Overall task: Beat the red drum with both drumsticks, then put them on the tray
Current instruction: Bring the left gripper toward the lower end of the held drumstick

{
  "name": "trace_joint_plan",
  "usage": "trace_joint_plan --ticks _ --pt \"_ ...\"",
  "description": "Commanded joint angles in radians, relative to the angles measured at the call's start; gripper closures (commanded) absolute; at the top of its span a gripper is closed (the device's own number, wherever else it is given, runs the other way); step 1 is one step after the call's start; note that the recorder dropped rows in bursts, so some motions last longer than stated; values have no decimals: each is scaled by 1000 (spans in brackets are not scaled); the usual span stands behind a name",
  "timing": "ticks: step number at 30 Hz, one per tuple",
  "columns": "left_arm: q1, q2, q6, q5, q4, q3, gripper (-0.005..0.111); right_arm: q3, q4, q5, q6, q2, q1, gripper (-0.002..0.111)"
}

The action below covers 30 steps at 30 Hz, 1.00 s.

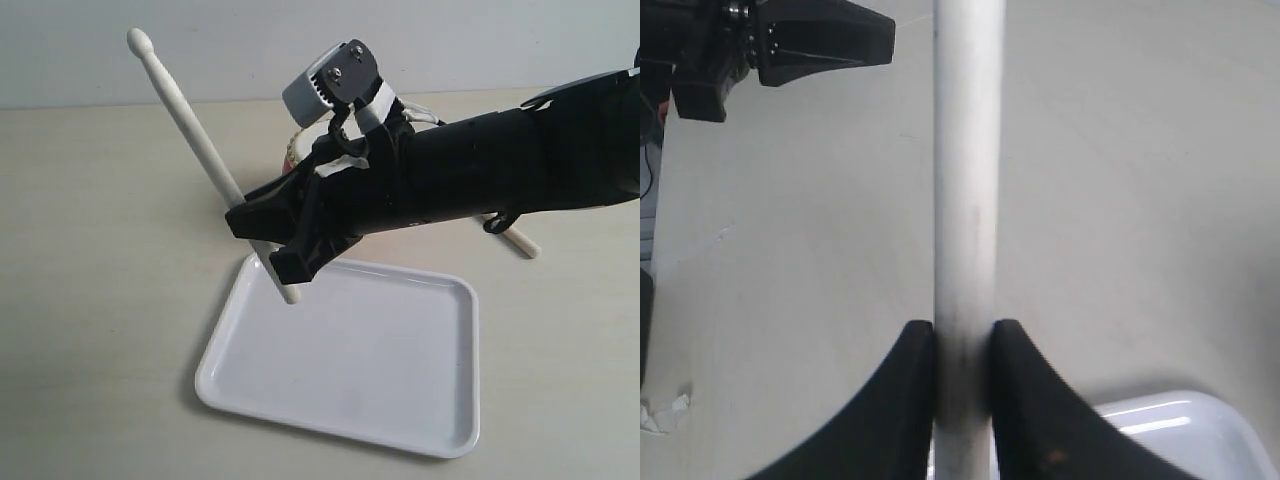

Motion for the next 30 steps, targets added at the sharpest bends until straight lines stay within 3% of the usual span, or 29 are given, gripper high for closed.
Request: trace_joint_plan --ticks 1,8,13,15,18,19,20,21,22,23,24,27,28,30 --pt "-2 55 150 -4 -67 -6 107 -5 9 2 4 -2 2 108" --pt "-2 128 397 -301 -106 -6 107 -5 8 4 5 -2 2 108" --pt "-2 162 421 -406 -141 -29 107 -5 -1 4 5 -2 2 108" --pt "-4 167 352 -328 -147 -60 107 -5 -1 4 5 -2 2 108" --pt "-55 167 183 -15 -147 -136 107 -5 -1 6 24 -2 2 108" --pt "-118 169 11 188 -125 -186 107 -5 -1 10 28 -2 2 108" --pt "-151 169 -104 242 -91 -204 107 -5 -1 10 35 -2 2 108" --pt "-203 169 -323 277 71 -217 107 -5 -1 12 49 -2 2 108" --pt "-221 170 -420 244 169 -217 107 -5 -4 12 49 -2 2 108" --pt "-229 185 -581 109 363 -217 107 -5 -4 12 52 0 2 108" --pt "-229 199 -614 28 409 -217 107 -5 -4 16 52 4 2 108" --pt "-190 278 -454 -340 274 -174 107 -5 0 24 52 19 2 108" --pt "-165 318 -380 -528 232 -146 107 -5 9 24 57 22 2 108" --pt "-138 382 -279 -603 193 -102 107 -5 9 27 89 24 2 108"
